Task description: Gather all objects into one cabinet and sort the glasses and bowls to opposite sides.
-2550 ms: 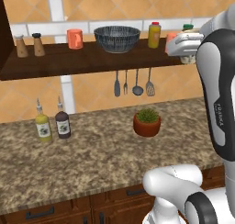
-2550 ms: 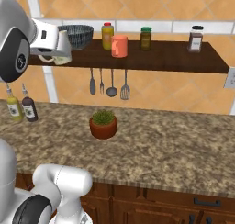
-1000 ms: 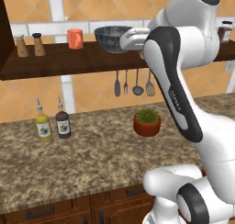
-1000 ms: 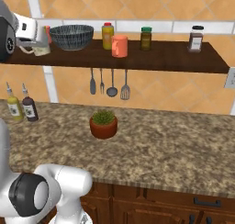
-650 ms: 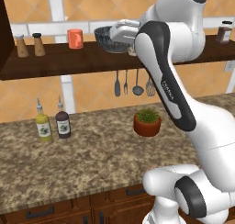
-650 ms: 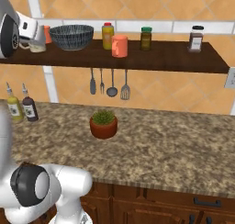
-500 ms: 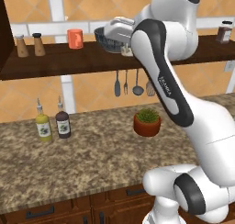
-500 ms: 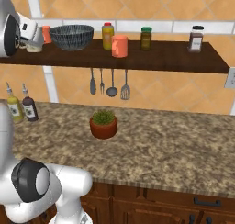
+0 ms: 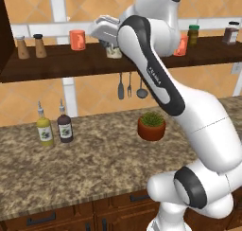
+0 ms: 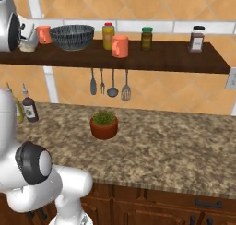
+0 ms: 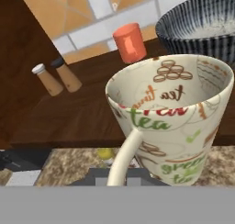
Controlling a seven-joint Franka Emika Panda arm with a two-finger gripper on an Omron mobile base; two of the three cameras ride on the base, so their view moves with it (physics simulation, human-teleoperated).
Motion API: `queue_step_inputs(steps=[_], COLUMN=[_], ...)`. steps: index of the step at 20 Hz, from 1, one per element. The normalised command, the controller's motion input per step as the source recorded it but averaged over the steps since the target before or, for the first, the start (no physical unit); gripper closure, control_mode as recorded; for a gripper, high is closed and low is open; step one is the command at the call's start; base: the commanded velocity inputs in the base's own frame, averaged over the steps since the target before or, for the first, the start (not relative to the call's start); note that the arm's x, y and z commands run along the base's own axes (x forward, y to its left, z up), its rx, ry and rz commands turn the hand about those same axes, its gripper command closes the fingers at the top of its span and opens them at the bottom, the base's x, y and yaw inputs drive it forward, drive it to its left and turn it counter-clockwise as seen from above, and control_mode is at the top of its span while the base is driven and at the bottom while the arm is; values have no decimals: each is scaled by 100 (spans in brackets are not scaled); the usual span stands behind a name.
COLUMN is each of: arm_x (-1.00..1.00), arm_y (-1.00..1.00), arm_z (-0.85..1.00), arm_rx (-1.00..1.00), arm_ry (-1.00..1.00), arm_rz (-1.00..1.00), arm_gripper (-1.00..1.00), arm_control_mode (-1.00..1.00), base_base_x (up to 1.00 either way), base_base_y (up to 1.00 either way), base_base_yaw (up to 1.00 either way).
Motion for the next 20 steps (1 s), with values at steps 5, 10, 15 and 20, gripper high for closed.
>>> queue_step_inputs(steps=[5, 10, 15, 20], arm_x=[53, 58, 43, 30], arm_y=[26, 15, 30, 30], arm_z=[-21, -1, -19, -19], arm_rx=[-11, 0, -2, -2], arm_ry=[0, 0, 0, 0], arm_rz=[9, 4, 3, 2], arm_gripper=[100, 100, 100, 100], arm_control_mode=[-100, -100, -100, -100], base_base_x=[0, 0, 0, 0], base_base_y=[0, 0, 0, 0], base_base_yaw=[0, 0, 0, 0])
